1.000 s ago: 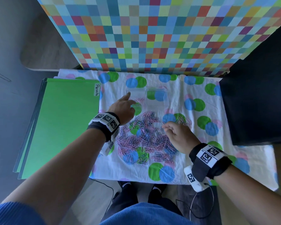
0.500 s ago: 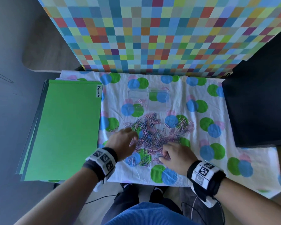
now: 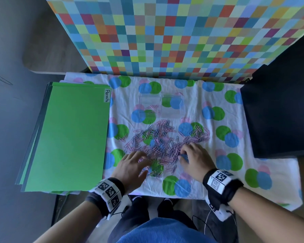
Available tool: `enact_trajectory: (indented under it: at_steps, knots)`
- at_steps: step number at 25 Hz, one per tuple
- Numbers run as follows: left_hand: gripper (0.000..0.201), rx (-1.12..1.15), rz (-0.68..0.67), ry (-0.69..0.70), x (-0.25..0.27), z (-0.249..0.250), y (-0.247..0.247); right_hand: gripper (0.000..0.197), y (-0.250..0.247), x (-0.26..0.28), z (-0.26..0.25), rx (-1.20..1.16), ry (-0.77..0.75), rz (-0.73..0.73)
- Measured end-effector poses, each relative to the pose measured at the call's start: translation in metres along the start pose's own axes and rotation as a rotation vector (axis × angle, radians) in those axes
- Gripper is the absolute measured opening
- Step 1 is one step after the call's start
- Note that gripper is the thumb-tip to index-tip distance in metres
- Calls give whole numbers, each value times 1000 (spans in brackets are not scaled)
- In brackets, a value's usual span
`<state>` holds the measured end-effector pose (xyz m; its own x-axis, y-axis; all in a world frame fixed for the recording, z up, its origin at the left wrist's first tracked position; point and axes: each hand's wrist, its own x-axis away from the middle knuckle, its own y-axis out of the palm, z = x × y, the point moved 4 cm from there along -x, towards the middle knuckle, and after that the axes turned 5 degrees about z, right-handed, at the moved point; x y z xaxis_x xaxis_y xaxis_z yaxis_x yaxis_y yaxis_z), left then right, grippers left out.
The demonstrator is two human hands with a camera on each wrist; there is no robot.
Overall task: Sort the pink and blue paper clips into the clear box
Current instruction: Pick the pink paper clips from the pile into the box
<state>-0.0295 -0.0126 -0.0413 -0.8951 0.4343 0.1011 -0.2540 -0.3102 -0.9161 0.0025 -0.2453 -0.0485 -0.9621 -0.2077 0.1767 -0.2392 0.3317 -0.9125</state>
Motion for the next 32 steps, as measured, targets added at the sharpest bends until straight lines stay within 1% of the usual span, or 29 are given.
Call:
enact_trajectory:
  at_steps: [1,3,4,5,6,8,11,13,16,17,19,21,23,27,30,32]
  knots:
    - [17,17,31,-45,-1,-3,-4,13,-1,-1,-4,-2,-38,10]
    - [15,45,91,-143,-2,-9,-11,11,2,5,-18,6,-173,-11]
    - [16,48,104,-165,-3,-10,-14,15,7,9,-23,20,-236,-33]
    - [19,36,89,-167,-5,-8,-14,19,11,12,-26,38,-276,-46]
    - [24,15,46,-155,-7,-6,-12,22,13,12,-26,49,-277,-48]
    - [35,-15,-48,-133,-7,-3,-7,19,11,10,-18,54,-204,-11]
    - [39,-14,-81,-130,-6,-4,-7,12,0,8,-6,65,-98,43]
    - [38,-5,-83,-104,-6,-1,-5,11,-4,6,-13,41,-129,56]
    - [34,65,-39,-71,-5,6,-2,16,-1,-5,-45,-22,-251,3]
    - [31,94,3,-89,-5,5,-2,19,1,-10,-55,-37,-272,-21]
    - [25,140,99,-169,-7,-2,-4,22,7,-17,-66,-37,-268,-89]
    - [19,150,144,-250,-12,-12,-8,16,10,-19,-65,-35,-249,-117]
    - [17,124,136,-301,-18,-19,-12,8,7,-17,-55,-27,-224,-87]
    - [17,101,56,-359,-30,-20,-6,10,-5,-17,-39,10,-153,-66]
    - [12,113,25,-413,-32,-20,1,12,-10,-28,-51,-19,-147,-40]
    - [8,126,21,-447,-32,-23,1,18,-4,-33,-66,-35,-132,-86]
